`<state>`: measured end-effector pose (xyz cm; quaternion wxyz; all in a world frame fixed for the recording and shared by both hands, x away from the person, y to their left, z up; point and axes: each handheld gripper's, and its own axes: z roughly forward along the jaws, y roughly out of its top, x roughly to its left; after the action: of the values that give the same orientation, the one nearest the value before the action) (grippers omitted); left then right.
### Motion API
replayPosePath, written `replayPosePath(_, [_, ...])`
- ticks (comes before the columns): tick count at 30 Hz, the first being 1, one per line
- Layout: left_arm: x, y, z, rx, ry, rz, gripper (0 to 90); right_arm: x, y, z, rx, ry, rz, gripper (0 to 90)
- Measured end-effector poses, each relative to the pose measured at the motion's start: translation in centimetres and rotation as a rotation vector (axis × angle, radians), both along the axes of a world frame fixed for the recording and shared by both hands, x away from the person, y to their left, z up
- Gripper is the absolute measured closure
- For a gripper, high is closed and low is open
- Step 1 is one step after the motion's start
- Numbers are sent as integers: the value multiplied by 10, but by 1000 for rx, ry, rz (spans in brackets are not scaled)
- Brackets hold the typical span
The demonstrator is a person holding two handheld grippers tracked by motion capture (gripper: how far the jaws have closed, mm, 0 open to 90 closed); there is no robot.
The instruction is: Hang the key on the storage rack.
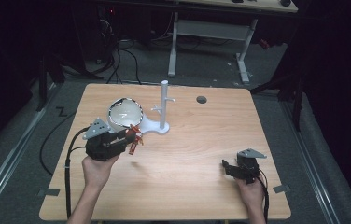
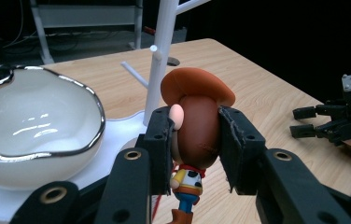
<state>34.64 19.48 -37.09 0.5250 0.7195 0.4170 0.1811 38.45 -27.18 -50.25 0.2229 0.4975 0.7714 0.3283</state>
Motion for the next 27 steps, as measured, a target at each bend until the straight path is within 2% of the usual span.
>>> replayPosePath(9, [11, -7, 7, -11, -4, -7, 661, 0, 0, 0, 1, 1, -1, 298])
replayPosePath(18, [20, -14, 11, -3, -19, -20, 662, 0, 0, 0, 0, 0, 1, 298])
replayPosePath(19, [23, -14, 11, -15, -11, -21, 662, 0, 0, 0, 1, 0, 0, 298])
replayPosePath(22, [26, -14, 11, -23, -8, -15, 662, 0, 0, 0, 1, 0, 1, 298])
replayPosePath(27, [31, -14, 15, -12, -14, 0, 662, 0, 0, 0, 2, 0, 2, 298])
